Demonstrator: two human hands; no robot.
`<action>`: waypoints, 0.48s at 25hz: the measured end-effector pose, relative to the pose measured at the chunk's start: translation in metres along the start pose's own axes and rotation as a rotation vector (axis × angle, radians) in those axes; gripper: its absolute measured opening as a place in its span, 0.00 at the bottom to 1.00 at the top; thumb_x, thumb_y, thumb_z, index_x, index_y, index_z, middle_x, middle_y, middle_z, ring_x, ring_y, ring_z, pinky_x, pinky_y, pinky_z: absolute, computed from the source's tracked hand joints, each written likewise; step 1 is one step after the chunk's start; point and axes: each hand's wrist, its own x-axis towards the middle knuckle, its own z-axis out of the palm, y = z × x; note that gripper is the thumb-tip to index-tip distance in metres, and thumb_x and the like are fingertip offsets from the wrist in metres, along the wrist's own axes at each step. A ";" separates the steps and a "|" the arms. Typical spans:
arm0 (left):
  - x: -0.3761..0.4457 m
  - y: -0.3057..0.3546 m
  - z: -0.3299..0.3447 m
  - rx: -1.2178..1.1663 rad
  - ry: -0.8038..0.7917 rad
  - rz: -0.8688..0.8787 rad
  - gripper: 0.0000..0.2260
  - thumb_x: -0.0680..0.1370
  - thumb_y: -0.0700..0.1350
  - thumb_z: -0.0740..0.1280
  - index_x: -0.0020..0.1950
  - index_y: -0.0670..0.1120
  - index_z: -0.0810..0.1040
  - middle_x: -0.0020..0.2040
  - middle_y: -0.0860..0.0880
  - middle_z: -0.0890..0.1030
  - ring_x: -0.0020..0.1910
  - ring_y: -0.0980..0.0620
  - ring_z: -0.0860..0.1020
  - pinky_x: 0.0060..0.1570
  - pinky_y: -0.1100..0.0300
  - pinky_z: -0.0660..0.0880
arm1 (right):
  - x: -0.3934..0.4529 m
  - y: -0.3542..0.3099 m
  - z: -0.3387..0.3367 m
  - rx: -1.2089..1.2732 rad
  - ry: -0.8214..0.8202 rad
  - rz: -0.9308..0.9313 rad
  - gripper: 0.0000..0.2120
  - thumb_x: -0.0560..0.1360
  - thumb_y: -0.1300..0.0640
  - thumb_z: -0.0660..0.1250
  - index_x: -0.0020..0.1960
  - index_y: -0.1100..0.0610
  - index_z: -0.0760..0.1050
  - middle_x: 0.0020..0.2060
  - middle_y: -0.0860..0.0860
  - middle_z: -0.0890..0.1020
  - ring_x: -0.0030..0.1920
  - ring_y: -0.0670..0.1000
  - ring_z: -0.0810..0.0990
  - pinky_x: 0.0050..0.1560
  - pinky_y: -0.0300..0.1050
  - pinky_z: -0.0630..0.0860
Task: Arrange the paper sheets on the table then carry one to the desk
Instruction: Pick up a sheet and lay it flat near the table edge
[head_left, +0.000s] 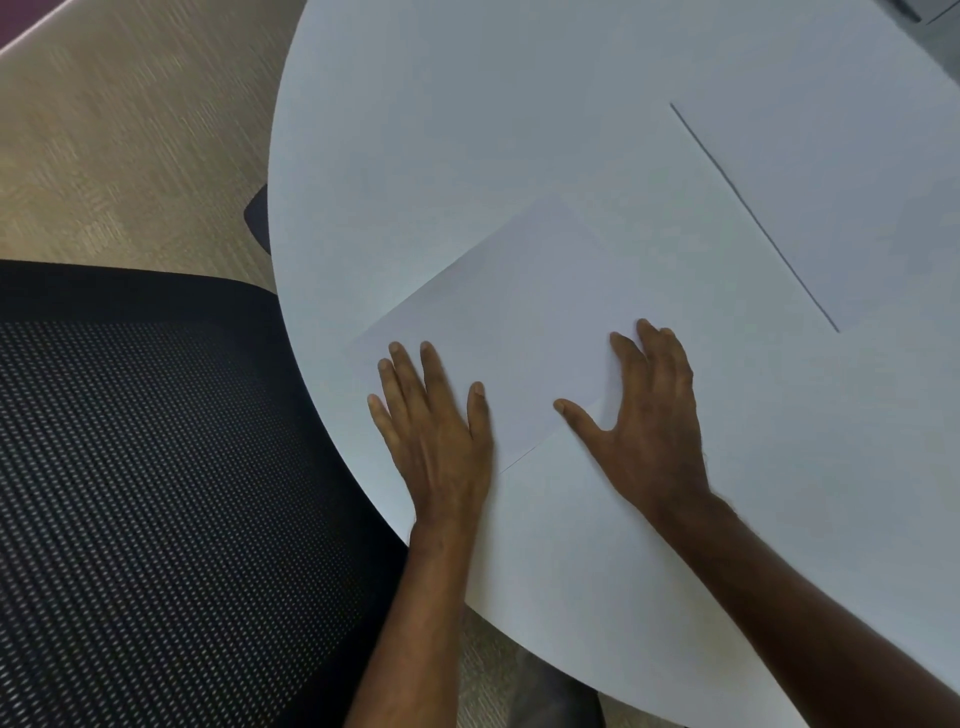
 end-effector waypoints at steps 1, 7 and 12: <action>0.000 0.000 0.001 0.004 0.003 0.002 0.30 0.86 0.56 0.57 0.85 0.44 0.56 0.86 0.39 0.52 0.86 0.39 0.52 0.82 0.37 0.49 | 0.000 0.000 0.000 -0.002 0.004 -0.004 0.43 0.75 0.31 0.67 0.79 0.58 0.64 0.81 0.58 0.63 0.83 0.60 0.57 0.80 0.59 0.63; 0.001 -0.002 0.001 0.027 0.005 0.006 0.31 0.86 0.57 0.55 0.86 0.45 0.54 0.87 0.40 0.49 0.86 0.40 0.49 0.83 0.37 0.47 | 0.001 0.003 0.003 -0.026 0.027 -0.018 0.43 0.75 0.29 0.66 0.79 0.57 0.64 0.81 0.58 0.64 0.82 0.60 0.58 0.79 0.59 0.66; 0.000 0.003 -0.001 0.007 0.005 -0.011 0.31 0.86 0.56 0.56 0.86 0.45 0.53 0.87 0.41 0.48 0.86 0.41 0.47 0.82 0.35 0.46 | 0.003 0.004 -0.005 0.040 0.006 -0.030 0.42 0.76 0.32 0.68 0.79 0.58 0.64 0.81 0.57 0.63 0.82 0.59 0.59 0.79 0.59 0.65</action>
